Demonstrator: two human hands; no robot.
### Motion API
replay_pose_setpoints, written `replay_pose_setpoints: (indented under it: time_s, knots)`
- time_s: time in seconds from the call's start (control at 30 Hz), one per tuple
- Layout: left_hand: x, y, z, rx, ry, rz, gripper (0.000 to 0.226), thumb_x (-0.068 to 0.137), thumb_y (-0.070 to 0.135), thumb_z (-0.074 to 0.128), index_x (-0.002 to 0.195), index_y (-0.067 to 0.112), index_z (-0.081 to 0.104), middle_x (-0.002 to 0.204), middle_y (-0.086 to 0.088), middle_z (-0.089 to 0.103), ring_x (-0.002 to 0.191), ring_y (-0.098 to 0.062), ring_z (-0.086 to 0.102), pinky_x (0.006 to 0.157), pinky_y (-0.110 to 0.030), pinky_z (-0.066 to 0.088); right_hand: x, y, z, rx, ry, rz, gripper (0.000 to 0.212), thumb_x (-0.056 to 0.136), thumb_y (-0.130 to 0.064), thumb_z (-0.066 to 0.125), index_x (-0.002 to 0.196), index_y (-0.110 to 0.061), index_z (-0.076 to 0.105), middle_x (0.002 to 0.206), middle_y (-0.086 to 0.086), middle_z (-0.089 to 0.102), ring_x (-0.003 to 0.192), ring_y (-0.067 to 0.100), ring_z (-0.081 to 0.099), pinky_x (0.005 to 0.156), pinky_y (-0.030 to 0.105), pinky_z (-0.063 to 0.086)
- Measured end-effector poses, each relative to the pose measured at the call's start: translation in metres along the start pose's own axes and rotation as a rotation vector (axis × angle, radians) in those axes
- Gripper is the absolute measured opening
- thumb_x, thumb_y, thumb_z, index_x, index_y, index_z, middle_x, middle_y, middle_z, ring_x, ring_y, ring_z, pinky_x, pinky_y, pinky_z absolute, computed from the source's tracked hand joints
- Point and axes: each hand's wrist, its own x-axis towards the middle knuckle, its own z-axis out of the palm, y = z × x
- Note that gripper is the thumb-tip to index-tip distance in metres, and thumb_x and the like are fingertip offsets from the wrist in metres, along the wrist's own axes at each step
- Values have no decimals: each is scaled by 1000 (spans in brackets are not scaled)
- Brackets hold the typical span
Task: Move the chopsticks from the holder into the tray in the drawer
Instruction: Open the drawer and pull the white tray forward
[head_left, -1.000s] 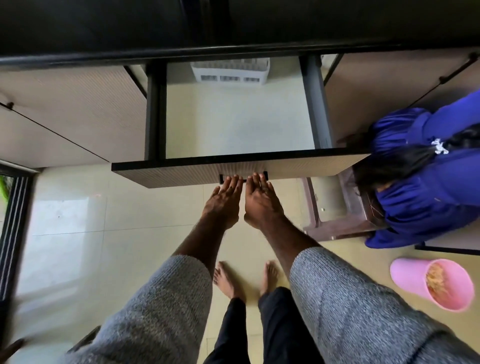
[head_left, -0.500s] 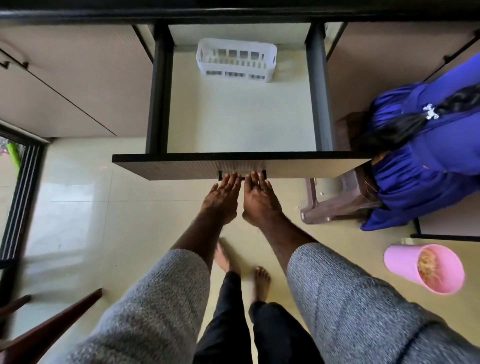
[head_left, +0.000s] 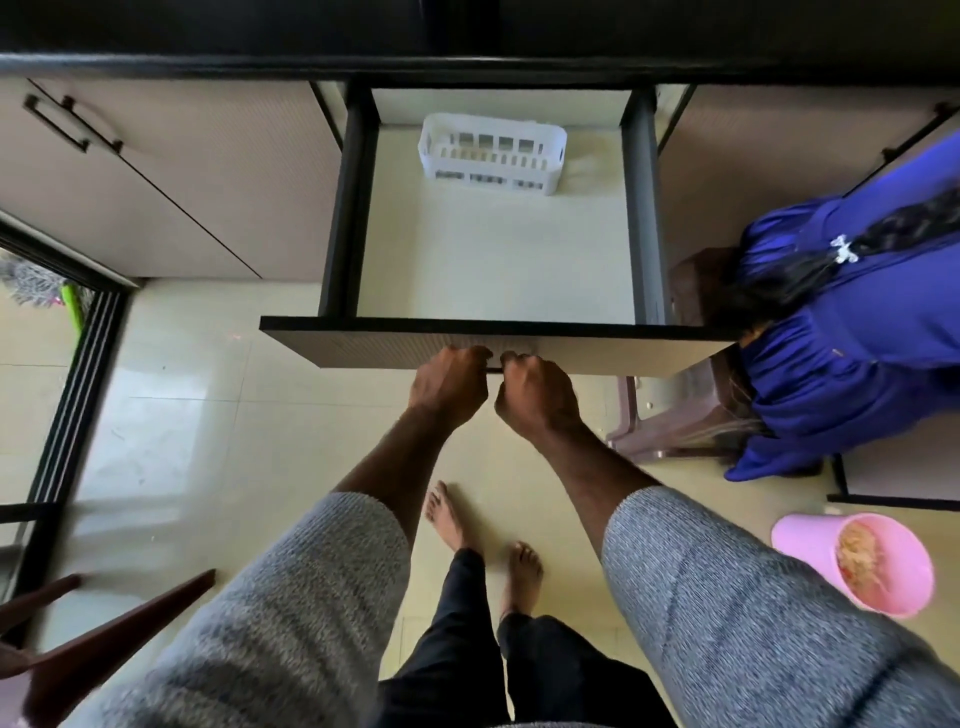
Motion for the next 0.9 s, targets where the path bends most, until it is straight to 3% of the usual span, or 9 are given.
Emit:
replay_pose_setpoints:
  time_s: [0.07,0.13,0.3,0.43,0.53,0.63,0.73,0.9]
  knots:
    - [13,5,-23,-17,40,44,32,86,16,45,105,19,70,97,-12,72,87,-39,67,66,-40,54,8,-5,-20,52,24,-9,23,84,-10,56,104,-10,68,100,13,73,92,36,69,73,36,52]
    - [28,10,-48,-47,74,60,28,83,19,43,93,16,69,85,-10,71,77,-37,65,61,-38,53,22,-10,-37,98,63,-16,17,83,-15,57,97,-11,66,94,11,73,88,36,69,70,36,51]
    - [82,16,-103,-123,171,24,26,90,14,44,95,16,70,90,-8,73,77,-32,65,65,-38,55,67,-14,-74,132,144,49,11,84,-18,55,87,-11,63,85,10,70,80,35,67,69,36,56]
    - [130,15,-135,-274,232,14,21,91,8,48,84,11,68,88,-5,74,75,-24,66,63,-31,50,106,-9,-97,276,259,175,18,83,-16,52,90,-11,67,84,12,71,79,36,66,68,38,57]
    - [164,10,-148,-407,246,-43,21,93,8,52,90,12,72,99,-6,75,88,-25,69,73,-29,54,135,-1,-108,385,352,240,13,82,-11,56,87,-7,67,80,13,70,76,36,65,63,35,54]
    - [194,3,-152,-513,242,-125,21,94,7,53,97,9,74,110,-8,73,101,-28,66,89,-38,56,169,12,-110,465,412,330,8,81,-4,58,80,-6,66,74,12,69,70,35,64,56,28,42]
    - [228,-10,-146,-554,197,-227,23,96,11,52,107,5,71,118,-11,69,109,-32,62,94,-41,53,210,28,-100,522,420,373,9,83,-4,60,80,-8,67,77,11,71,73,35,65,60,26,37]
    - [284,-35,-130,-612,51,-432,36,100,22,50,130,5,59,135,-15,59,121,-34,55,99,-38,45,278,59,-79,560,342,440,10,89,-11,65,95,-4,69,95,13,73,91,35,67,69,28,42]
